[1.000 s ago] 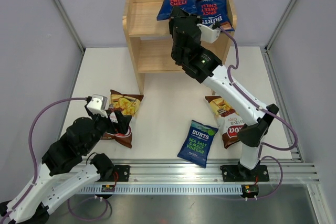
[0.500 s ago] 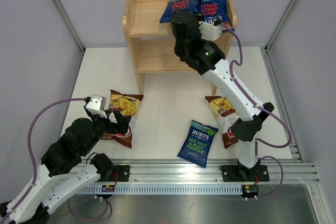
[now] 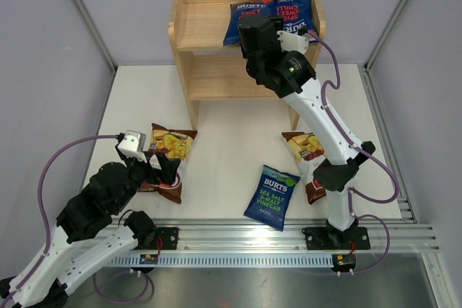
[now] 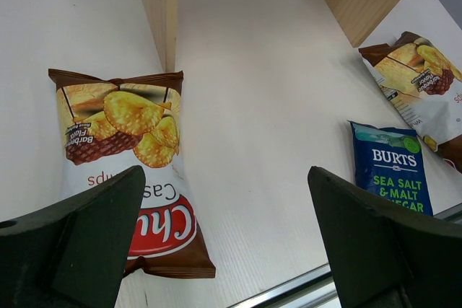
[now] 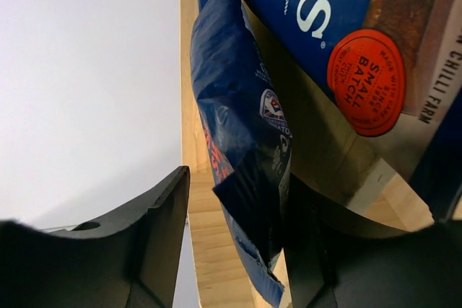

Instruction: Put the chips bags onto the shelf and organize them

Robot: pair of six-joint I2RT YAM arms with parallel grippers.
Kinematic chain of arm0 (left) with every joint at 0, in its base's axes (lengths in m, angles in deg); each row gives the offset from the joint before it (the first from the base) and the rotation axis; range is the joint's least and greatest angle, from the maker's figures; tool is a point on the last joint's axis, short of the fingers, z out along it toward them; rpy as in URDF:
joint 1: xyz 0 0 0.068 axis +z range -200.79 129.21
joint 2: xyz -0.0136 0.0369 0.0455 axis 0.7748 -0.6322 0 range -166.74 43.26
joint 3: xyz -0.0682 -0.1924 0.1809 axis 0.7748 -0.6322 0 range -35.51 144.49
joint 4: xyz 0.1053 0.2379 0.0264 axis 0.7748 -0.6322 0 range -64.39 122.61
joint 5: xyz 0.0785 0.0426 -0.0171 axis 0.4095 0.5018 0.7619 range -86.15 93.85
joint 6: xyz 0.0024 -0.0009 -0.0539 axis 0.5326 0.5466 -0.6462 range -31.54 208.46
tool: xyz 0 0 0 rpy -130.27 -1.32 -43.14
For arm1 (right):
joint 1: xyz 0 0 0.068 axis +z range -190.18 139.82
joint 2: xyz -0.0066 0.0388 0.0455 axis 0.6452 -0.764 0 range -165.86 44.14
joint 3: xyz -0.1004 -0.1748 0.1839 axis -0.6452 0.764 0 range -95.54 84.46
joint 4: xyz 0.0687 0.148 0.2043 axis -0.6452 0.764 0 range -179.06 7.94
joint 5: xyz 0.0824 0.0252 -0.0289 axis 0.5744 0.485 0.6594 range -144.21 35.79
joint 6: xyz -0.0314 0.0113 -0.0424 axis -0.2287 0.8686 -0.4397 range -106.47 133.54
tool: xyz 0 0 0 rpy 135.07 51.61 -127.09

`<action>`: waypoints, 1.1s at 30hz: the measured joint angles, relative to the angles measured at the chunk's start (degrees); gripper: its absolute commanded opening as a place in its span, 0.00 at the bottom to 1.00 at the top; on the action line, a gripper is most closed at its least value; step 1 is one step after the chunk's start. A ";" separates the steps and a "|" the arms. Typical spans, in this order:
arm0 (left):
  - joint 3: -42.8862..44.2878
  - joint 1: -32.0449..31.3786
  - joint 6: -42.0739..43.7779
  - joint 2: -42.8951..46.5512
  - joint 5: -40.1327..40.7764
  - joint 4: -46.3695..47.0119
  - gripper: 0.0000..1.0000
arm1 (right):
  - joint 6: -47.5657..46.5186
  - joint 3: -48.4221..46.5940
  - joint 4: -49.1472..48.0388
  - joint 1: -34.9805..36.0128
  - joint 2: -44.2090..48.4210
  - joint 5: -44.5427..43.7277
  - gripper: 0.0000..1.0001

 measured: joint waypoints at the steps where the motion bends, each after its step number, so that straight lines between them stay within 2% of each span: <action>1: 0.00 0.00 0.00 0.00 0.00 0.00 0.99 | 0.17 -0.59 0.81 0.00 -0.13 0.24 0.58; 7: 0.00 0.00 0.00 -0.09 0.00 0.00 0.99 | 1.29 -1.60 3.87 0.00 -0.24 1.88 0.61; 10: 0.00 0.00 0.00 -0.09 0.00 0.00 0.99 | 1.95 -1.46 5.27 -0.04 -0.24 2.54 0.65; 14: 0.00 0.00 0.00 -0.09 0.00 0.00 0.99 | 3.32 0.50 3.74 -0.22 1.16 3.13 0.81; 18: 0.00 0.00 0.00 -0.09 0.00 0.00 0.99 | 3.43 1.95 3.43 -0.48 2.71 4.33 0.81; 27: 0.00 0.00 0.00 -0.22 0.00 0.00 0.99 | 3.67 9.14 1.44 -0.74 7.56 6.14 0.76; 33: 0.00 0.00 0.00 -0.22 0.00 0.00 0.99 | 3.17 16.20 1.16 -0.74 11.61 7.63 0.61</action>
